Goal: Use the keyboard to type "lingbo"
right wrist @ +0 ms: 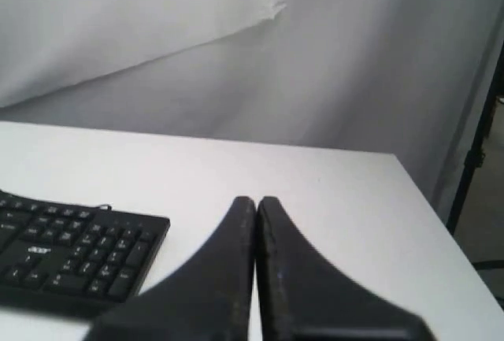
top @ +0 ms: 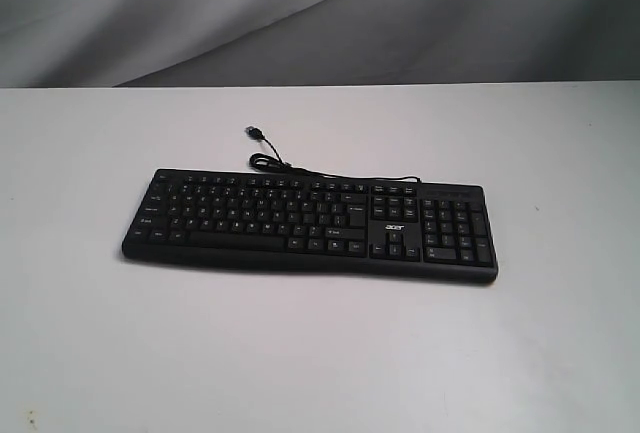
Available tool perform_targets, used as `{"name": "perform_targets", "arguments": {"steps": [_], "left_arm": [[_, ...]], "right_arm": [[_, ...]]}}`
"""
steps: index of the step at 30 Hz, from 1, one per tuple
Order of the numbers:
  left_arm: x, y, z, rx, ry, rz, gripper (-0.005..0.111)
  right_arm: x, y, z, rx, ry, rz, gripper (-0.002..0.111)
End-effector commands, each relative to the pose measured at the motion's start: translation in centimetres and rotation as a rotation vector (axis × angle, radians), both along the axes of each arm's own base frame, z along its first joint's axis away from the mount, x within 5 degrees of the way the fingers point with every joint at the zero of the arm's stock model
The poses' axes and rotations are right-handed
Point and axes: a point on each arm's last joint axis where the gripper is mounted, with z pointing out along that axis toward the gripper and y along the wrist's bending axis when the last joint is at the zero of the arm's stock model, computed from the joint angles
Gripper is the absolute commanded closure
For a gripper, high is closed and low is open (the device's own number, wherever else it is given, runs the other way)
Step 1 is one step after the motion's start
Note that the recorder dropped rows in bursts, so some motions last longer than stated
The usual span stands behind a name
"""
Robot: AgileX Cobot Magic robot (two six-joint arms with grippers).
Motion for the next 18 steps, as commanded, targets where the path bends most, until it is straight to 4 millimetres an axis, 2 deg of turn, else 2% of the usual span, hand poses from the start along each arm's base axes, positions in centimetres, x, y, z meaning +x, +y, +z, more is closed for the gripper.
{"name": "perform_targets", "arguments": {"steps": [1, 3, 5, 7, 18], "left_arm": [[0.0, 0.0, -0.1, -0.005, -0.005, 0.001, 0.106], [0.0, 0.0, -0.1, -0.005, -0.005, 0.001, 0.106], [0.0, 0.0, -0.1, -0.005, -0.005, 0.001, 0.106], [0.0, 0.0, -0.1, -0.005, -0.005, 0.001, 0.106], [0.0, 0.0, -0.1, -0.005, -0.005, 0.001, 0.106]], "right_arm": [[0.5, 0.0, -2.6, -0.007, 0.048, -0.004, 0.108], [0.6, 0.0, -3.9, -0.007, 0.077, -0.003, 0.108], [0.6, 0.0, -3.9, -0.005, 0.076, -0.002, 0.108], [0.5, 0.0, -4.6, 0.005, 0.147, -0.01, 0.108], [0.5, 0.0, -4.6, 0.013, 0.147, -0.009, 0.108]]}}
